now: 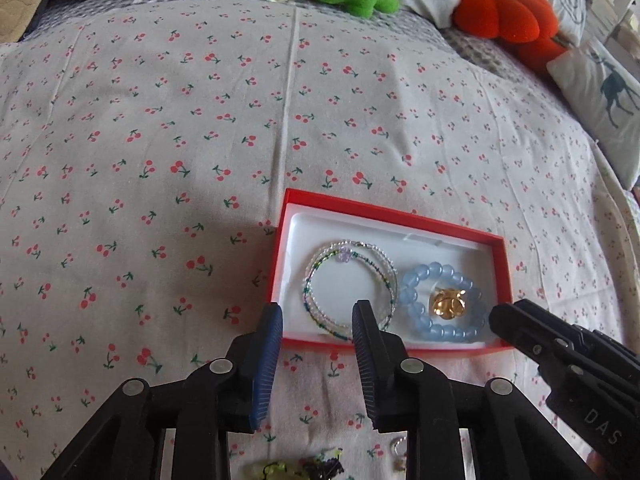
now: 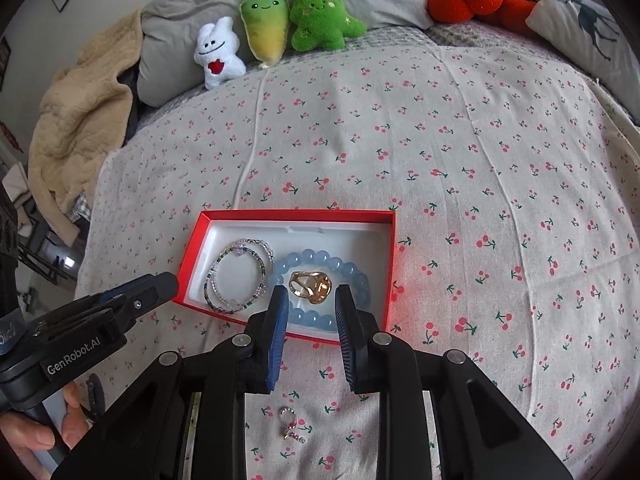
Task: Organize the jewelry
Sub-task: 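Withdraw both tools from the box toward the remaining jewelry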
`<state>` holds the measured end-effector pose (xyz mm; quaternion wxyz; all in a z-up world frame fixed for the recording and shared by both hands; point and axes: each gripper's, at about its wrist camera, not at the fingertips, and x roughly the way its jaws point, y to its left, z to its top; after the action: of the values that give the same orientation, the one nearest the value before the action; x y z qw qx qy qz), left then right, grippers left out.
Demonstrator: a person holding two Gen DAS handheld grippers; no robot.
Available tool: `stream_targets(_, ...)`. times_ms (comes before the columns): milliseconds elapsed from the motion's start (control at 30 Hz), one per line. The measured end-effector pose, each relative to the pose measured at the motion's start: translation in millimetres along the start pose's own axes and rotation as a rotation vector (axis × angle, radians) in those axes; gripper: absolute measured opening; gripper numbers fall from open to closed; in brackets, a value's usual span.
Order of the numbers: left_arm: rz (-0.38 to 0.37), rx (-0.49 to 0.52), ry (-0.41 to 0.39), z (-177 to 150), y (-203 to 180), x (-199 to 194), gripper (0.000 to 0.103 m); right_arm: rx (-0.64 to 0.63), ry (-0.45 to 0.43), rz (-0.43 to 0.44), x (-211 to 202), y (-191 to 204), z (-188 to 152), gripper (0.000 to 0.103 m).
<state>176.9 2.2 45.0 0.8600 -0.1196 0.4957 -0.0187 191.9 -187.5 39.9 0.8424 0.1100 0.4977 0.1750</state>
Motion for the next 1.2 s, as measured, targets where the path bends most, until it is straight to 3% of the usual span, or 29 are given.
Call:
stream_targets(100,0.005,-0.037,0.001,-16,4,-13,0.051,0.005,0.002,-0.002,-12,-3,-6,0.029)
stream_targets(233,0.007,-0.064,0.009,-39,6,-26,0.062,0.009,-0.007,-0.004,-31,-6,-15,0.031)
stream_targets(433,0.058,-0.045,0.01,-71,3,-40,0.082,0.018,-0.02,0.005,-57,-8,-35,0.051)
stream_targets(500,0.061,-0.045,0.005,-81,3,-46,0.084,0.003,-0.02,-0.003,-64,-6,-43,0.057)
stream_targets(767,0.082,-0.041,-0.017,-114,9,-58,0.089,-0.092,0.052,-0.061,-66,4,-78,0.06)
stream_targets(1200,0.119,0.047,-0.022,-158,42,-43,0.091,-0.311,0.187,-0.127,-29,20,-147,0.062)
